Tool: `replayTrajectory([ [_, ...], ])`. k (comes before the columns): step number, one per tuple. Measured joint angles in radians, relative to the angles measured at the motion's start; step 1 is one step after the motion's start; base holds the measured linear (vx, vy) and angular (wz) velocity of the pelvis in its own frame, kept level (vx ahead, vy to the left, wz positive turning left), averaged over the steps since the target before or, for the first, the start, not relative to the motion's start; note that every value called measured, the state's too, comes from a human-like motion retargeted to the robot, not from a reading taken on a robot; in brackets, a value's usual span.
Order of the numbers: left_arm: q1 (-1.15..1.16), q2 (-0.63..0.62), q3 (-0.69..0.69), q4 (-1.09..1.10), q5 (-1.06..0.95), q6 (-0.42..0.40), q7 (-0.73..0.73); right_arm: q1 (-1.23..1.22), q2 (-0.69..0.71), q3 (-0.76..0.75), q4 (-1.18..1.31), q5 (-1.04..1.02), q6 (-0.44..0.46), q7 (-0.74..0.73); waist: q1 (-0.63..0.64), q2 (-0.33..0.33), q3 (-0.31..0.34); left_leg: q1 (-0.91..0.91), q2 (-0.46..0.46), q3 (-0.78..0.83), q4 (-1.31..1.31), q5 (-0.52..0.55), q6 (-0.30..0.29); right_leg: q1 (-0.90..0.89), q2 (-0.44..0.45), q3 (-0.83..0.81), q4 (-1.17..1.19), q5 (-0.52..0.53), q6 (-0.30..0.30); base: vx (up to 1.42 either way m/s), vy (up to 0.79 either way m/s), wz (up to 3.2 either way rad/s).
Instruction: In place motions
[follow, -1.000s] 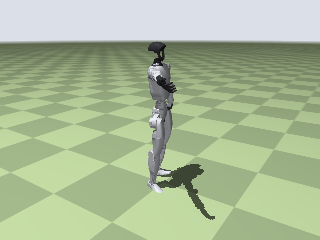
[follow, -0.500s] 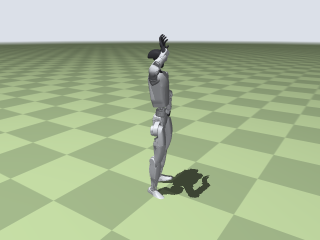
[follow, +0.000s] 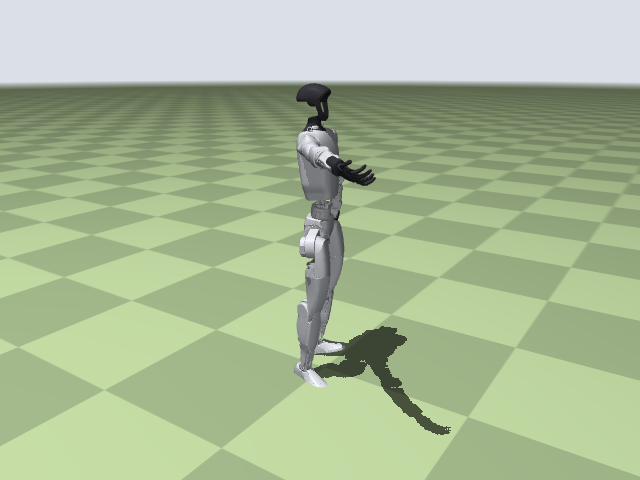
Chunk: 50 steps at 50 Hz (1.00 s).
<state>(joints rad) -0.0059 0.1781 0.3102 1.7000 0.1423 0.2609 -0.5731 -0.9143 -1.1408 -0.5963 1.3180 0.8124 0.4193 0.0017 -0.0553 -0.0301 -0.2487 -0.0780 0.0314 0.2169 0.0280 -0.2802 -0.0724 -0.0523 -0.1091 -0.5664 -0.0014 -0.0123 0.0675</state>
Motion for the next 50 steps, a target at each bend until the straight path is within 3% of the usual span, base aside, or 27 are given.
replayTrajectory([
  [3,0.019,0.002,-0.006,0.000,-0.003,0.023,-0.013,0.022,0.100,0.056,-0.195,-0.005,-0.287,-0.313,0.006,0.013,0.006,0.019,-0.001,0.019,-0.004,-0.006,0.002,-0.004,0.001,0.028,0.006,0.003,-0.002,-0.02,0.07,-0.48],
  [5,0.027,0.003,-0.005,0.000,0.002,0.038,-0.020,0.032,0.113,0.169,-0.372,-0.212,-0.336,-0.421,0.005,0.023,0.015,0.032,-0.002,0.032,-0.006,-0.007,0.002,-0.005,-0.001,0.045,0.010,0.005,-0.004,-0.02,0.06,-0.46],
  [11,0.014,0.018,-0.036,0.000,0.015,0.025,-0.006,-0.040,-0.119,0.499,-0.819,-0.803,-0.206,-0.424,0.009,0.027,0.024,0.040,-0.010,0.051,-0.013,-0.003,-0.001,-0.013,-0.014,0.055,0.013,0.009,-0.005,0.00,0.00,-0.05],
  [17,-0.020,0.044,-0.054,0.000,-0.002,0.011,-0.006,-0.344,-0.329,0.888,-1.259,-1.300,-0.134,-0.543,0.008,0.013,0.027,0.045,-0.009,0.061,-0.018,0.000,-0.003,-0.014,-0.017,0.059,0.016,0.010,-0.007,0.00,0.00,0.00],
  [20,-0.031,0.054,-0.055,-0.001,-0.006,0.004,-0.015,-0.623,-0.340,1.179,-1.477,-1.413,-0.142,-0.535,-0.005,0.008,0.029,0.053,-0.008,0.064,-0.020,0.000,-0.003,-0.009,-0.016,0.063,0.020,0.009,-0.008,-0.02,-0.01,0.00],
  [23,-0.030,0.033,-0.048,-0.014,0.007,-0.002,-0.023,-1.042,-0.244,1.625,-1.553,-1.450,-0.184,-0.523,-0.023,0.032,0.026,0.058,-0.007,0.062,-0.022,0.000,-0.004,-0.005,-0.015,0.065,0.022,0.007,-0.008,-0.02,-0.01,0.01],
  [28,-0.049,-0.006,-0.075,-0.040,0.033,-0.012,-0.016,-1.215,-0.219,1.806,-1.523,-1.542,-0.180,-0.621,-0.013,0.052,0.039,0.062,-0.008,0.057,-0.020,0.001,-0.003,0.007,-0.015,0.058,0.021,0.005,-0.008,0.00,0.00,0.00],
  [30,-0.061,-0.030,-0.087,-0.047,0.044,-0.016,-0.017,-1.183,-0.251,1.789,-1.412,-1.486,-0.177,-0.640,0.001,0.065,0.045,0.060,-0.009,0.055,-0.020,0.001,-0.002,0.008,-0.015,0.054,0.021,0.005,-0.007,0.00,0.00,0.00],
  [32,-0.066,-0.055,-0.097,-0.048,0.047,-0.019,-0.015,-1.064,-0.274,1.675,-1.240,-1.397,-0.175,-0.642,0.012,0.079,0.047,0.057,-0.008,0.053,-0.018,0.001,-0.002,0.010,-0.016,0.049,0.020,0.005,-0.006,0.00,0.00,0.00],
  [37,-0.051,-0.038,-0.091,-0.027,0.040,-0.005,0.002,-0.379,-0.155,0.893,-0.776,-1.095,-0.071,-0.593,0.001,0.052,0.049,0.061,-0.012,0.042,-0.013,0.002,0.002,0.026,-0.016,0.034,0.014,0.007,-0.005,0.00,0.00,0.00],
  [41,-0.034,-0.025,-0.088,-0.021,0.027,0.006,0.039,-0.058,-0.018,0.406,-0.534,-0.739,-0.022,-0.336,0.006,0.029,0.061,0.063,-0.013,0.029,-0.007,0.003,0.004,0.038,-0.016,0.026,0.013,0.008,-0.004,0.00,0.00,0.00],
  [46,0.003,-0.019,-0.060,-0.001,-0.007,0.010,0.079,0.316,0.102,0.005,-0.332,-0.390,-0.153,0.069,-0.005,0.019,0.059,0.052,-0.011,0.024,-0.006,0.004,0.005,0.030,-0.012,0.023,0.011,0.008,-0.004,0.03,-0.01,-0.01],
  [50,0.044,-0.035,-0.043,0.000,-0.069,0.041,0.091,0.599,0.320,-0.101,-0.305,-0.422,-0.224,0.165,-0.017,0.025,0.078,0.059,-0.006,0.036,-0.009,0.004,0.003,0.026,-0.008,0.036,0.013,0.012,-0.007,0.02,0.01,-0.22],
])
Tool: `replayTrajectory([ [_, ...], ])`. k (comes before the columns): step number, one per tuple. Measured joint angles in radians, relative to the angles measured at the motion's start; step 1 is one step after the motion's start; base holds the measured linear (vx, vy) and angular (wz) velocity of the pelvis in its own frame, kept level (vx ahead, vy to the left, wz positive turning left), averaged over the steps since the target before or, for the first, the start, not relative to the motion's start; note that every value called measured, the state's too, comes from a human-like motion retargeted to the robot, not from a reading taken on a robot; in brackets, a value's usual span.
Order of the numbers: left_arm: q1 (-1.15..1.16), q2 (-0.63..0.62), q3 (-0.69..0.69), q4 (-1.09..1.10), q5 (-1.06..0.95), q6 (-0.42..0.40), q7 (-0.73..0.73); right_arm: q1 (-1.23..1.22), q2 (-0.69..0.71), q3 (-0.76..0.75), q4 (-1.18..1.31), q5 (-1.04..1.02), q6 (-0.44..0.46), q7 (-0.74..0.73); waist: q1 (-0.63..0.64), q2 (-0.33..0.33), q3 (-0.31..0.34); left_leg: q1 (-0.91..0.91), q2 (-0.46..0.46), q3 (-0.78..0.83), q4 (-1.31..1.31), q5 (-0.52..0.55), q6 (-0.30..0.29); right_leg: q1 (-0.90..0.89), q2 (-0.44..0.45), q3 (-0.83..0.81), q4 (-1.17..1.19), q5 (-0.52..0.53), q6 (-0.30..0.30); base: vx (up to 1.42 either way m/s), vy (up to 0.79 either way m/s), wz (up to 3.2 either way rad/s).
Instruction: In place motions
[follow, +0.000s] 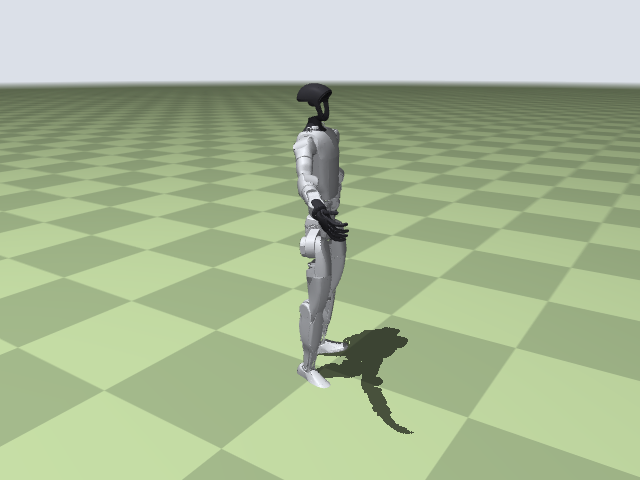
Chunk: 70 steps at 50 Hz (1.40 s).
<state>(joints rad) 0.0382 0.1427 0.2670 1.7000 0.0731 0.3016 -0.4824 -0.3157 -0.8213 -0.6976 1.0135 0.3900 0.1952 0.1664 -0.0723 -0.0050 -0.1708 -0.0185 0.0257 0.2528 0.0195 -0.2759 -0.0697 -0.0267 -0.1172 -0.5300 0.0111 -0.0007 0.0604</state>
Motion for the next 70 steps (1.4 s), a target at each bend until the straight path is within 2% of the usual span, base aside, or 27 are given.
replayTrajectory([
  [4,0.022,-0.024,0.016,0.000,-0.046,0.030,0.006,0.192,0.291,0.052,0.039,-0.284,0.005,-0.051,-0.017,0.012,0.025,0.014,0.005,0.020,-0.004,0.000,-0.003,-0.003,0.004,0.022,0.002,0.004,-0.004,-0.01,0.06,-0.29],
  [7,0.014,-0.047,0.025,0.000,-0.066,0.031,0.014,0.290,0.450,0.139,0.157,-0.465,0.058,0.011,-0.034,0.028,0.043,0.017,0.012,0.026,-0.004,0.001,-0.006,-0.005,0.009,0.029,0.003,0.006,-0.006,-0.01,0.02,-0.06],
  [10,-0.009,-0.069,0.044,0.000,-0.101,0.022,0.013,0.359,0.571,0.216,0.286,-0.577,0.091,0.104,-0.050,0.048,0.062,0.012,0.018,0.022,-0.001,0.004,-0.008,-0.004,0.011,0.024,0.004,0.006,-0.006,0.00,0.00,0.00],
  [15,-0.066,-0.051,0.229,0.000,-0.107,0.058,0.008,0.410,0.684,0.218,0.486,-0.612,0.014,0.212,-0.061,0.067,0.102,0.014,0.020,0.018,0.002,0.013,-0.013,0.014,0.011,0.010,-0.002,0.007,-0.007,-0.06,0.04,0.11],
  [18,-0.086,0.095,0.369,0.000,-0.139,0.123,-0.024,0.390,0.638,0.135,0.582,-0.537,0.053,0.271,-0.059,0.069,0.106,0.011,0.017,0.014,0.002,0.017,-0.013,0.017,0.008,0.003,-0.003,0.006,-0.007,-0.05,0.01,0.08],
  [22,-0.114,0.409,0.510,0.000,-0.207,0.148,0.018,0.346,0.478,-0.057,0.547,-0.356,0.131,0.223,-0.041,0.069,0.070,-0.003,0.014,0.008,0.000,0.018,-0.014,0.007,0.005,-0.005,-0.005,0.005,-0.004,0.04,0.01,0.05],
  [26,-0.224,0.774,0.428,0.000,-0.166,0.129,0.070,0.227,0.160,-0.164,0.423,-0.351,0.185,0.131,-0.005,0.077,0.027,-0.024,0.016,0.012,-0.001,0.016,-0.013,-0.020,0.005,0.002,-0.002,0.007,-0.003,0.05,0.06,-0.08],
  [29,-0.425,0.983,0.334,-0.014,-0.038,0.092,0.143,0.070,-0.097,-0.112,0.305,-0.476,0.205,0.142,0.011,0.090,0.001,-0.043,0.018,0.018,0.002,0.015,-0.013,-0.041,0.005,0.006,0.000,0.008,-0.003,-0.03,0.09,-0.08],
  [31,-0.581,1.066,0.234,-0.074,0.002,0.075,0.214,-0.073,-0.260,0.009,0.230,-0.530,0.208,0.125,0.018,0.099,-0.019,-0.052,0.018,0.020,0.002,0.014,-0.012,-0.051,0.005,0.006,0.000,0.008,-0.002,0.00,0.09,-0.01],
  [33,-0.752,1.113,0.089,-0.166,-0.020,0.062,0.304,-0.255,-0.381,0.203,0.130,-0.552,0.205,0.056,0.024,0.105,-0.042,-0.061,0.015,0.019,0.001,0.014,-0.010,-0.061,0.004,0.007,0.000,0.008,-0.003,0.03,0.07,0.02],
  [36,-0.982,1.104,-0.131,-0.366,-0.025,-0.011,0.446,-0.526,-0.490,0.545,-0.100,-0.588,0.167,-0.087,0.033,0.103,-0.070,-0.063,0.012,0.021,0.001,0.014,-0.009,-0.064,0.001,0.006,0.001,0.008,-0.003,0.06,0.05,-0.01],
  [39,-1.178,1.088,-0.371,-0.621,0.110,-0.079,0.551,-0.771,-0.563,0.868,-0.390,-0.686,0.142,-0.289,0.040,0.091,-0.089,-0.054,0.011,0.020,0.000,0.014,-0.009,-0.055,0.001,0.004,0.000,0.007,-0.003,0.07,-0.03,0.03],
  [42,-1.359,1.085,-0.606,-0.900,0.357,-0.110,0.679,-1.020,-0.606,1.154,-0.696,-0.837,0.142,-0.508,0.034,0.072,-0.102,-0.050,0.010,0.014,0.000,0.013,-0.008,-0.045,0.003,-0.004,-0.003,0.003,-0.003,0.02,-0.08,0.14],
  [45,-1.538,1.088,-0.852,-1.164,0.634,-0.104,0.860,-1.328,-0.610,1.457,-0.968,-0.978,0.119,-0.654,0.017,0.059,-0.121,-0.051,0.013,0.008,-0.001,0.011,-0.009,-0.040,0.007,-0.012,-0.005,-0.003,-0.001,0.08,-0.07,0.13],
  [48,-1.701,1.123,-1.058,-1.358,0.778,-0.112,1.089,-1.633,-0.560,1.755,-1.086,-1.021,0.016,-0.838,0.004,0.067,-0.130,-0.048,0.018,0.004,-0.002,0.008,-0.009,-0.035,0.012,-0.015,-0.005,-0.007,0.000,0.09,-0.04,0.05],
  [50,-1.747,1.119,-1.109,-1.387,0.801,-0.165,1.184,-1.723,-0.553,1.844,-1.070,-1.048,-0.062,-0.924,0.011,0.074,-0.131,-0.045,0.020,0.003,-0.003,0.006,-0.010,-0.032,0.015,-0.015,-0.005,-0.010,0.001,0.07,0.01,0.00],
  [53,-1.670,1.088,-0.996,-1.254,0.711,-0.225,1.138,-1.650,-0.594,1.776,-0.873,-0.970,-0.055,-0.955,0.038,0.079,-0.123,-0.041,0.021,0.002,-0.002,0.003,-0.010,-0.030,0.017,-0.011,-0.003,-0.012,0.000,0.00,0.00,0.00],
  [55,-1.532,1.066,-0.818,-1.114,0.628,-0.175,1.060,-1.473,-0.592,1.611,-0.670,-0.848,-0.029,-0.898,0.045,0.087,-0.127,-0.043,0.022,0.002,-0.001,0.002,-0.010,-0.031,0.019,-0.010,-0.002,-0.012,0.000,0.00,0.00,0.00],
  [56,-1.450,1.059,-0.712,-1.042,0.591,-0.124,1.019,-1.343,-0.570,1.479,-0.559,-0.793,-0.025,-0.843,0.040,0.089,-0.137,-0.047,0.023,0.003,-0.001,0.002,-0.010,-0.035,0.019,-0.010,-0.002,-0.012,0.000,0.00,0.00,0.00],
  [59,-1.263,1.055,-0.435,-0.809,0.431,0.028,0.894,-1.032,-0.500,1.112,-0.219,-0.666,0.016,-0.598,0.030,0.088,-0.156,-0.062,0.026,0.006,0.000,0.003,-0.012,-0.050,0.020,-0.008,-0.002,-0.012,0.000,0.00,0.00,0.00],
  [62,-1.134,1.040,-0.200,-0.558,0.188,0.122,0.735,-0.868,-0.477,0.825,0.141,-0.634,0.144,-0.217,0.031,0.080,-0.162,-0.075,0.029,0.008,0.001,0.004,-0.014,-0.063,0.019,-0.007,-0.001,-0.012,0.001,0.00,0.00,0.00],
  [65,-1.035,1.001,0.056,-0.364,-0.146,0.256,0.499,-0.752,-0.515,0.563,0.467,-0.664,0.309,0.200,0.039,0.078,-0.152,-0.084,0.030,0.007,0.002,0.005,-0.016,-0.068,0.020,-0.010,-0.002,-0.012,0.001,-0.08,0.01,0.07],
  [66,-0.997,0.994,0.152,-0.322,-0.279,0.292,0.402,-0.699,-0.529,0.470,0.535,-0.627,0.346,0.272,0.037,0.080,-0.146,-0.086,0.029,0.004,0.003,0.006,-0.016,-0.067,0.020,-0.013,-0.003,-0.013,0.001,-0.07,0.00,0.16],
  [68,-0.911,0.981,0.357,-0.255,-0.586,0.305,0.255,-0.569,-0.533,0.273,0.611,-0.485,0.399,0.315,0.031,0.086,-0.137,-0.089,0.027,-0.001,0.002,0.005,-0.016,-0.070,0.019,-0.017,-0.003,-0.014,0.001,-0.09,0.01,0.12],
  [70,-0.828,0.957,0.516,-0.236,-0.963,0.197,0.254,-0.432,-0.495,0.095,0.596,-0.272,0.367,0.183,0.028,0.093,-0.135,-0.089,0.026,0.001,-0.002,0.003,-0.015,-0.075,0.020,-0.014,-0.002,-0.014,0.000,-0.09,0.04,-0.09],
])
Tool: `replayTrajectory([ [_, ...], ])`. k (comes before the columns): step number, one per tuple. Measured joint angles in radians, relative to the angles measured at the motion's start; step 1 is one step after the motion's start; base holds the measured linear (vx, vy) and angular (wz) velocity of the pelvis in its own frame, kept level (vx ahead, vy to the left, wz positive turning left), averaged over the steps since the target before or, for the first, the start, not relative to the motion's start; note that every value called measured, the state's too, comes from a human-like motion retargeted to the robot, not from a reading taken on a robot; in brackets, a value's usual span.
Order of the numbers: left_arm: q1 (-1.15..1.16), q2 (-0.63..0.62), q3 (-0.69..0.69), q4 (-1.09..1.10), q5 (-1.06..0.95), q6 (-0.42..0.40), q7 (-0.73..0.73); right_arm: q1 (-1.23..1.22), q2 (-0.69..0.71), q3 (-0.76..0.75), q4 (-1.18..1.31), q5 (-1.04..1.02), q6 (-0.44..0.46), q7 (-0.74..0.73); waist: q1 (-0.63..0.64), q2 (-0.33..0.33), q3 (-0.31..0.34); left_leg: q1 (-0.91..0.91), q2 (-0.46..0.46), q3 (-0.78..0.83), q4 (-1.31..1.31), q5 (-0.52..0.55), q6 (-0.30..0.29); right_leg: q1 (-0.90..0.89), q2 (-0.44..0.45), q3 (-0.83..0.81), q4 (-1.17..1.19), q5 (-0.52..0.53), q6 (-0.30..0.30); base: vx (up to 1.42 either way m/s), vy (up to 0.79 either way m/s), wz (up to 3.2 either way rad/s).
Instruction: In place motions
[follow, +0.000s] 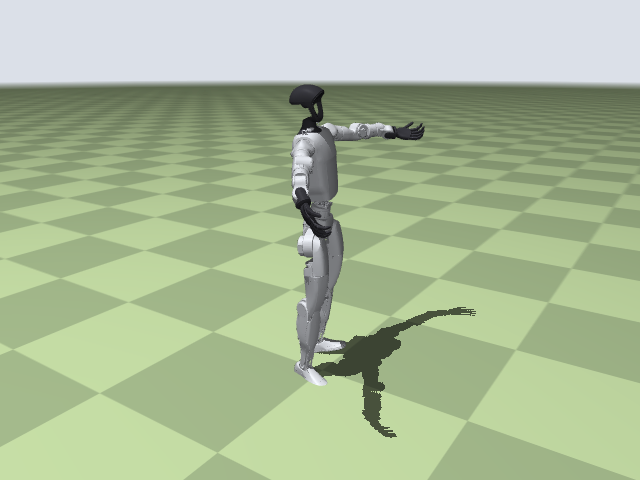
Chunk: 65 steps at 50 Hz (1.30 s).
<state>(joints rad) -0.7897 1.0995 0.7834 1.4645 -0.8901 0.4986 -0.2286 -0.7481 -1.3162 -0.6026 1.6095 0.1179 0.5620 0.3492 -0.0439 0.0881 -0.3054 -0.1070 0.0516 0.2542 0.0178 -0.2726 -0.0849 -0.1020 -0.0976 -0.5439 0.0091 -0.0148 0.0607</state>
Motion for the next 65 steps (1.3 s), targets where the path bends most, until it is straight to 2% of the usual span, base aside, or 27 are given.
replayTrajectory([
  [3,0.038,-0.031,0.025,-0.030,-0.326,-0.362,0.195,0.051,0.062,-0.063,-0.085,0.229,-0.135,-0.255,0.005,0.000,-0.005,0.008,-0.001,0.012,-0.004,-0.003,0.001,-0.006,0.001,0.018,0.002,0.002,-0.002,-0.01,0.04,-0.28],
  [5,0.016,-0.044,-0.051,-0.078,-0.286,-0.545,0.316,0.013,0.093,-0.005,-0.188,0.295,-0.194,-0.360,0.010,-0.004,-0.008,0.013,-0.004,0.018,-0.003,-0.004,0.001,-0.006,0.000,0.027,0.003,0.003,-0.004,0.00,0.00,-0.22],
  [6,-0.006,-0.044,-0.115,-0.122,-0.231,-0.571,0.344,-0.016,0.107,0.057,-0.275,0.294,-0.208,-0.382,0.012,-0.007,-0.007,0.017,-0.005,0.021,-0.002,-0.004,0.001,-0.004,-0.002,0.030,0.003,0.004,-0.005,0.00,0.00,0.00],
  [11,-0.170,-0.066,-0.435,-0.413,0.000,-0.582,0.241,-0.150,0.113,0.408,-0.813,0.044,-0.166,-0.435,0.016,-0.012,-0.006,0.030,-0.009,0.030,-0.002,-0.002,0.001,0.001,-0.008,0.038,0.007,0.008,-0.007,0.00,0.00,0.00],
  [15,-0.307,-0.069,-0.720,-0.641,0.357,-0.666,0.298,-0.316,-0.011,0.728,-1.163,-0.267,-0.196,-0.689,0.017,-0.018,-0.010,0.035,-0.009,0.033,-0.005,0.001,0.001,0.004,-0.009,0.039,0.006,0.010,-0.007,0.00,0.00,0.00],
  [18,-0.423,0.012,-0.947,-0.777,0.830,-0.632,0.418,-0.514,-0.111,0.975,-1.418,-0.544,-0.208,-0.847,0.009,-0.028,-0.006,0.038,-0.009,0.030,-0.005,0.002,0.001,0.009,-0.009,0.034,0.006,0.009,-0.007,0.02,-0.03,0.05],
  [20,-0.524,0.063,-1.108,-0.851,1.161,-0.526,0.519,-0.699,-0.146,1.177,-1.568,-0.665,-0.219,-0.920,0.000,-0.035,-0.009,0.039,-0.008,0.030,-0.006,0.003,0.000,0.011,-0.008,0.032,0.006,0.008,-0.007,0.00,0.00,0.00],
  [23,-0.674,0.152,-1.336,-0.962,1.528,-0.393,0.761,-1.023,-0.082,1.545,-1.655,-0.704,-0.329,-0.993,-0.017,-0.028,-0.026,0.038,-0.007,0.031,-0.009,0.002,0.000,0.008,-0.007,0.033,0.006,0.007,-0.007,0.04,-0.01,-0.04],
  [25,-0.735,0.169,-1.445,-0.989,1.682,-0.394,1.022,-1.195,-0.031,1.749,-1.645,-0.726,-0.395,-0.981,-0.016,-0.016,-0.034,0.041,-0.006,0.033,-0.011,0.000,0.000,0.007,-0.005,0.037,0.006,0.006,-0.007,0.06,0.04,-0.10],
  [27,-0.751,0.168,-1.484,-0.953,1.773,-0.470,1.151,-1.269,-0.028,1.833,-1.588,-0.785,-0.382,-0.990,-0.009,-0.008,-0.027,0.048,-0.005,0.033,-0.011,-0.002,0.000,0.013,-0.003,0.038,0.006,0.006,-0.007,0.00,0.00,0.00],
  [29,-0.715,0.151,-1.433,-0.859,1.772,-0.518,1.137,-1.250,-0.052,1.812,-1.462,-0.787,-0.331,-1.041,0.002,-0.003,-0.009,0.053,-0.005,0.031,-0.009,-0.003,0.002,0.021,-0.002,0.037,0.007,0.005,-0.007,0.00,0.00,0.00],
  [31,-0.606,0.113,-1.276,-0.737,1.681,-0.491,1.082,-1.111,-0.057,1.675,-1.261,-0.698,-0.308,-1.049,0.011,0.004,-0.004,0.052,-0.003,0.030,-0.007,-0.003,0.002,0.023,-0.002,0.034,0.008,0.004,-0.006,0.00,0.00,0.00],
  [34,-0.383,0.075,-0.962,-0.588,1.466,-0.380,0.997,-0.743,-0.002,1.256,-0.961,-0.512,-0.281,-0.906,0.002,0.008,-0.025,0.033,-0.003,0.025,-0.004,0.000,0.001,0.012,-0.003,0.028,0.006,0.004,-0.005,0.00,0.00,0.00],
  [37,-0.233,0.050,-0.708,-0.431,1.115,-0.279,0.866,-0.455,0.053,0.836,-0.720,-0.345,-0.200,-0.639,-0.006,0.000,-0.036,0.013,-0.004,0.018,-0.002,0.002,-0.001,0.000,-0.006,0.021,0.003,0.004,-0.003,0.00,0.00,0.00],
  [40,-0.120,0.006,-0.445,-0.322,0.684,-0.077,0.564,-0.256,0.071,0.489,-0.495,-0.264,-0.149,-0.269,-0.007,-0.008,-0.030,0.005,-0.005,0.017,-0.002,0.002,-0.001,-0.006,-0.006,0.019,0.003,0.002,-0.002,-0.03,0.02,0.04],
  [42,-0.076,-0.037,-0.253,-0.254,0.457,0.095,0.195,-0.137,0.063,0.285,-0.351,-0.221,-0.112,-0.052,-0.003,-0.012,-0.022,0.006,-0.006,0.016,-0.002,0.002,0.000,-0.005,-0.006,0.018,0.002,0.002,-0.002,0.00,0.00,0.00],
  [43,-0.046,-0.044,-0.170,-0.221,0.357,0.136,-0.060,-0.078,0.062,0.190,-0.292,-0.181,-0.061,0.027,-0.001,-0.014,-0.018,0.007,-0.006,0.015,-0.003,0.001,0.000,-0.005,-0.006,0.018,0.002,0.001,-0.002,0.00,0.00,0.00],
  [45,0.014,-0.043,-0.026,-0.135,0.105,0.164,-0.367,0.008,0.070,0.031,-0.188,-0.074,0.015,0.081,0.002,-0.014,-0.011,0.010,-0.008,0.015,-0.005,0.000,0.001,-0.006,-0.006,0.020,0.003,0.000,-0.003,-0.03,0.02,-0.02],
  [47,0.083,-0.038,0.058,-0.071,-0.153,0.082,-0.338,0.070,0.092,-0.095,-0.133,0.137,0.005,0.009,0.004,-0.011,-0.008,0.016,-0.007,0.020,-0.007,-0.003,0.002,-0.007,-0.003,0.028,0.004,0.000,-0.003,0.00,0.00,-0.11],
  [48,0.108,-0.040,0.062,-0.070,-0.273,-0.036,-0.220,0.091,0.117,-0.132,-0.133,0.312,-0.018,-0.078,0.004,-0.012,-0.009,0.019,-0.006,0.023,-0.008,-0.005,0.002,-0.007,-0.002,0.031,0.004,0.000,-0.003,0.00,0.00,-0.21],
  [50,0.126,-0.038,0.021,-0.080,-0.320,-0.314,0.009,0.083,0.158,-0.142,-0.161,0.613,-0.156,-0.274,0.006,-0.013,-0.009,0.027,-0.007,0.027,-0.010,-0.007,0.003,-0.005,0.000,0.038,0.005,0.001,-0.004,0.00,0.01,-0.19],
  [51,0.115,-0.036,-0.020,-0.099,-0.273,-0.401,0.099,0.057,0.178,-0.103,-0.201,0.680,-0.253,-0.356,0.006,-0.014,-0.010,0.030,-0.007,0.029,-0.011,-0.008,0.003,-0.004,0.001,0.040,0.005,0.001,-0.005,0.00,0.00,0.00],
  [52,0.101,-0.035,-0.064,-0.124,-0.230,-0.475,0.170,0.030,0.197,-0.055,-0.246,0.719,-0.335,-0.428,0.005,-0.014,-0.010,0.033,-0.007,0.031,-0.011,-0.008,0.003,-0.003,0.000,0.042,0.006,0.001,-0.005,0.00,0.00,0.00],
  [54,0.056,-0.033,-0.173,-0.215,-0.176,-0.559,0.191,-0.031,0.227,0.085,-0.375,0.658,-0.408,-0.516,0.001,-0.015,-0.010,0.039,-0.007,0.034,-0.010,-0.007,0.003,0.001,-0.001,0.043,0.007,0.002,-0.006,0.00,0.00,0.00],
  [57,-0.032,-0.042,-0.354,-0.403,-0.127,-0.652,0.055,-0.113,0.239,0.323,-0.629,0.425,-0.370,-0.521,-0.003,-0.015,-0.007,0.047,-0.007,0.039,-0.010,-0.005,0.003,0.006,-0.003,0.045,0.009,0.004,-0.006,0.00,0.00,0.00],
  [60,-0.130,-0.050,-0.538,-0.596,0.079,-0.702,0.016,-0.181,0.185,0.545,-0.916,0.116,-0.283,-0.548,0.001,-0.016,-0.012,0.048,-0.009,0.040,-0.011,-0.004,0.004,0.005,-0.005,0.047,0.008,0.006,-0.007,0.00,0.00,0.00],
  [65,-0.293,0.069,-0.860,-0.889,0.852,-0.724,0.237,-0.393,-0.023,0.897,-1.378,-0.454,-0.152,-0.798,-0.003,-0.025,-0.015,0.047,-0.011,0.038,-0.012,-0.003,0.004,0.007,-0.006,0.043,0.007,0.005,-0.006,0.00,0.00,0.00],
])
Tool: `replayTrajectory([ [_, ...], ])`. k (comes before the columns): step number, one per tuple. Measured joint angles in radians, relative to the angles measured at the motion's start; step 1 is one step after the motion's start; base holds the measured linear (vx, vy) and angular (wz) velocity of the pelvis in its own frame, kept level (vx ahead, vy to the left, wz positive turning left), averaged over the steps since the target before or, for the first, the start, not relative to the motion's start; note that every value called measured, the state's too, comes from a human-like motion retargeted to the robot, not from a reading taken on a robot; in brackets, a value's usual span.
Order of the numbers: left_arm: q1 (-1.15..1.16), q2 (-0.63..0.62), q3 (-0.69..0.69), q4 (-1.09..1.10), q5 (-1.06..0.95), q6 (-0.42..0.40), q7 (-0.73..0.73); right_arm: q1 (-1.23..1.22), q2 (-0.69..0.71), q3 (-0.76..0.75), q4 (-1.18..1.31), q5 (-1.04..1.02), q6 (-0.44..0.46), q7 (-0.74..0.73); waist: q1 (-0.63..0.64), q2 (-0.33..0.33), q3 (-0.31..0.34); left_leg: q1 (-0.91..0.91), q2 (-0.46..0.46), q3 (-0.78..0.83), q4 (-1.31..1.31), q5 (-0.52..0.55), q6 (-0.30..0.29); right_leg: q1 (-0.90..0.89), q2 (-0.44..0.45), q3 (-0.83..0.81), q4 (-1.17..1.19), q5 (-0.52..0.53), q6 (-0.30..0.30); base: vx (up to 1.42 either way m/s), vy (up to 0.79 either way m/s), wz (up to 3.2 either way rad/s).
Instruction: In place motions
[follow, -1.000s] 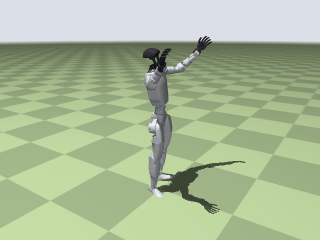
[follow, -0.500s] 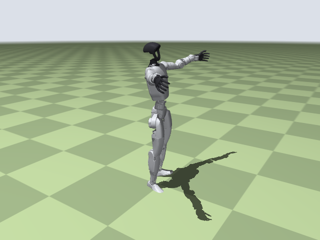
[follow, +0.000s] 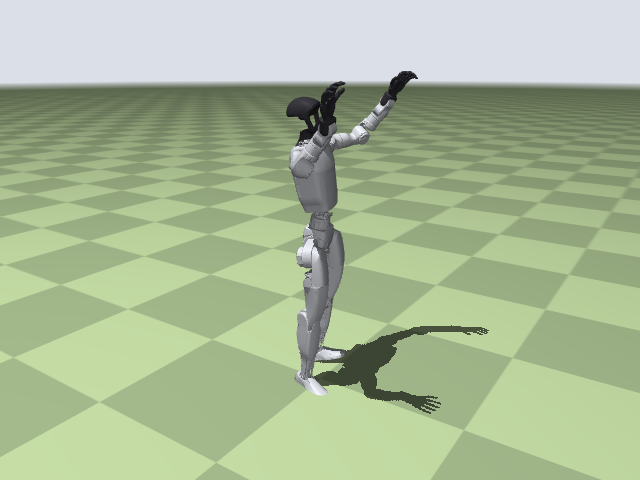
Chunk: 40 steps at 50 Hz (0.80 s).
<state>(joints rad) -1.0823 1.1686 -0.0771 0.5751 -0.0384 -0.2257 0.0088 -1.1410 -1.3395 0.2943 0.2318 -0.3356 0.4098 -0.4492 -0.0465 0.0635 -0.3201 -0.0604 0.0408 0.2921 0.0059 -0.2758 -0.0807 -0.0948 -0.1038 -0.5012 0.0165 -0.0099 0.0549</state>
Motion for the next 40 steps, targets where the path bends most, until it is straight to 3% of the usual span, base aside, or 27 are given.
replayTrajectory([
  [3,-0.120,0.102,-0.149,-0.202,0.484,0.109,0.208,-0.199,-0.070,0.195,-0.273,-0.264,-0.024,-0.084,-0.013,-0.005,-0.001,0.001,0.000,-0.003,0.000,0.000,0.000,0.005,0.001,-0.004,-0.001,-0.001,0.000,0.06,-0.07,0.06],
  [5,-0.191,0.159,-0.223,-0.332,0.703,0.180,0.461,-0.334,-0.064,0.316,-0.404,-0.313,-0.096,-0.137,-0.023,-0.006,-0.001,0.005,0.001,-0.003,-0.001,0.000,-0.001,0.008,0.002,-0.004,-0.002,-0.002,0.001,0.06,-0.06,-0.03],
  [7,-0.219,0.166,-0.250,-0.398,0.797,0.168,0.791,-0.418,-0.028,0.391,-0.432,-0.291,-0.197,-0.191,-0.025,-0.001,0.005,0.014,0.002,0.000,-0.002,-0.002,-0.001,0.013,0.004,0.000,-0.002,-0.002,0.000,0.00,0.00,0.00],
  [9,-0.205,0.146,-0.234,-0.376,0.824,0.088,0.893,-0.425,-0.006,0.397,-0.379,-0.264,-0.250,-0.228,-0.018,0.007,0.013,0.021,0.003,0.002,-0.002,-0.004,0.000,0.018,0.006,0.004,-0.001,-0.002,0.000,0.00,0.00,0.00],
  [12,-0.128,0.097,-0.148,-0.230,0.712,0.043,0.731,-0.342,-0.009,0.322,-0.195,-0.218,-0.214,-0.239,-0.006,0.013,0.024,0.025,0.004,-0.001,-0.001,-0.004,0.002,0.024,0.007,0.001,0.000,-0.002,0.000,0.00,0.00,0.00],
  [14,-0.055,0.062,-0.053,-0.100,0.610,0.094,0.626,-0.240,-0.001,0.228,-0.027,-0.174,-0.190,-0.226,-0.009,0.016,0.024,0.019,0.004,-0.007,0.001,-0.002,0.002,0.024,0.006,-0.006,-0.001,-0.003,0.001,-0.03,0.01,0.22],
  [17,0.060,0.012,0.104,0.118,0.457,0.176,0.598,-0.058,0.065,0.034,0.258,-0.078,-0.173,-0.174,-0.019,0.018,0.019,0.006,0.005,-0.014,0.004,0.002,0.001,0.022,0.006,-0.016,-0.003,-0.003,0.001,-0.05,0.01,0.19],
  [20,0.176,-0.024,0.257,0.321,0.152,0.238,0.574,0.105,0.178,-0.214,0.517,0.039,-0.114,0.015,-0.034,0.014,0.023,-0.001,0.005,-0.017,0.006,0.004,0.001,0.018,0.005,-0.020,-0.003,-0.002,0.000,-0.07,-0.02,0.07],
  [23,0.379,-0.080,0.454,0.368,-0.161,0.147,0.316,0.228,0.274,-0.423,0.712,0.190,-0.040,0.271,-0.045,0.013,0.040,0.005,0.005,-0.012,0.005,0.004,0.001,0.020,0.004,-0.016,-0.001,0.000,-0.001,-0.04,0.00,-0.04],
  [25,0.541,-0.154,0.596,0.347,-0.338,0.032,0.070,0.331,0.316,-0.525,0.806,0.294,-0.093,0.419,-0.053,0.014,0.056,0.015,0.003,-0.009,0.004,0.004,0.001,0.027,0.005,-0.013,-0.001,0.000,-0.002,0.00,0.00,0.00],
  [27,0.694,-0.261,0.720,0.325,-0.496,-0.043,-0.093,0.471,0.356,-0.612,0.843,0.336,-0.203,0.558,-0.057,0.015,0.071,0.026,0.002,-0.006,0.003,0.004,0.002,0.034,0.005,-0.008,-0.001,0.001,-0.003,0.00,0.00,0.00],
  [29,0.822,-0.381,0.803,0.327,-0.591,-0.019,-0.161,0.625,0.433,-0.698,0.844,0.299,-0.262,0.637,-0.062,0.015,0.089,0.037,0.000,-0.005,0.003,0.004,0.002,0.043,0.004,-0.006,-0.001,0.001,-0.004,0.00,0.00,0.00],
  [31,0.934,-0.498,0.830,0.354,-0.588,0.035,-0.192,0.780,0.540,-0.761,0.828,0.194,-0.266,0.662,-0.069,0.010,0.111,0.050,-0.002,-0.005,0.001,0.005,0.002,0.055,0.004,-0.005,-0.001,0.001,-0.005,0.00,0.00,0.00],
  [34,1.072,-0.653,0.766,0.446,-0.493,0.126,-0.253,0.966,0.696,-0.768,0.859,-0.014,-0.233,0.687,-0.075,0.006,0.146,0.067,-0.003,-0.006,0.000,0.007,0.002,0.073,0.003,-0.007,-0.002,0.001,-0.005,0.00,0.00,0.00],
  [40,1.178,-0.903,0.546,0.838,-0.066,0.394,-0.582,1.129,0.915,-0.574,1.172,-0.470,-0.136,0.947,-0.100,0.012,0.224,0.109,0.000,-0.004,-0.002,0.009,0.002,0.115,0.008,-0.005,-0.004,0.004,-0.007,-0.03,0.00,-0.03],
])
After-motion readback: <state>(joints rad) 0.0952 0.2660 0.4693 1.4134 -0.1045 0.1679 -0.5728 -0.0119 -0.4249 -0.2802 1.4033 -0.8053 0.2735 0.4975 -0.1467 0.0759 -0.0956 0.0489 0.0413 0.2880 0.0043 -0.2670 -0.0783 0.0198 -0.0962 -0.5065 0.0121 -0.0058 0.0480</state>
